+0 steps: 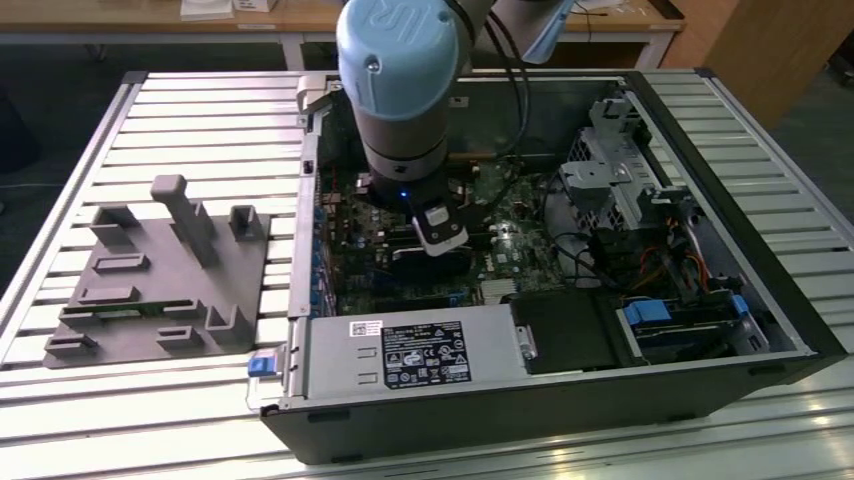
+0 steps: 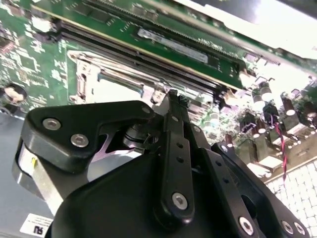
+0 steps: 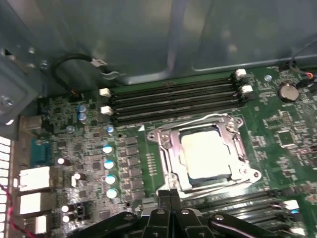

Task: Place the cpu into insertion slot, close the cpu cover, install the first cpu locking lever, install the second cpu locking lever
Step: 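Install the second cpu locking lever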

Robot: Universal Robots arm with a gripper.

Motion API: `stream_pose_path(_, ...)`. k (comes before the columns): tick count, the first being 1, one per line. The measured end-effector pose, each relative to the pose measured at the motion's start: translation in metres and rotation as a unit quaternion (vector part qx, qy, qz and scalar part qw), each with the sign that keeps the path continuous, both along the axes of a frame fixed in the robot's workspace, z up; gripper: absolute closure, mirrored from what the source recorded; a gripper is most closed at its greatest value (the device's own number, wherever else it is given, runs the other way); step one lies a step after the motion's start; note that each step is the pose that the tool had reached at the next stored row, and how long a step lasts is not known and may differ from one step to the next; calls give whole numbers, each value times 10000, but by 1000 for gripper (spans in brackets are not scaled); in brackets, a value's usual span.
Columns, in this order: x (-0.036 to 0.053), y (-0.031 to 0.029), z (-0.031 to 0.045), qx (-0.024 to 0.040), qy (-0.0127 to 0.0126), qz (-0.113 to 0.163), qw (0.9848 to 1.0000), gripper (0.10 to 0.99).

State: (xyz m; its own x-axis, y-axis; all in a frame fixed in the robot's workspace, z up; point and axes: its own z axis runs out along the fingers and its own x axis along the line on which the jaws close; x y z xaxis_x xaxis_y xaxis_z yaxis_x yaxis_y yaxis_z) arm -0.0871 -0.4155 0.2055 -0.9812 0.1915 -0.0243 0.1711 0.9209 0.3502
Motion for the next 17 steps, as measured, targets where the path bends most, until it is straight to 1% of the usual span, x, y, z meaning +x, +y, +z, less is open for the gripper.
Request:
stream_pose_path(2,40,0,5,-54,2,-12,10000,980)
stream_pose_path(5,112,4,5,-98,3,-23,9999,980)
stream_pose_path(8,162,24,5,-150,3,-26,9999,980)
stream_pose_path(12,206,70,5,-228,5,-27,9997,980)
stream_pose_path(15,236,116,5,-291,9,-26,9996,980)
stream_pose_path(17,252,152,5,-345,14,-25,9994,980)
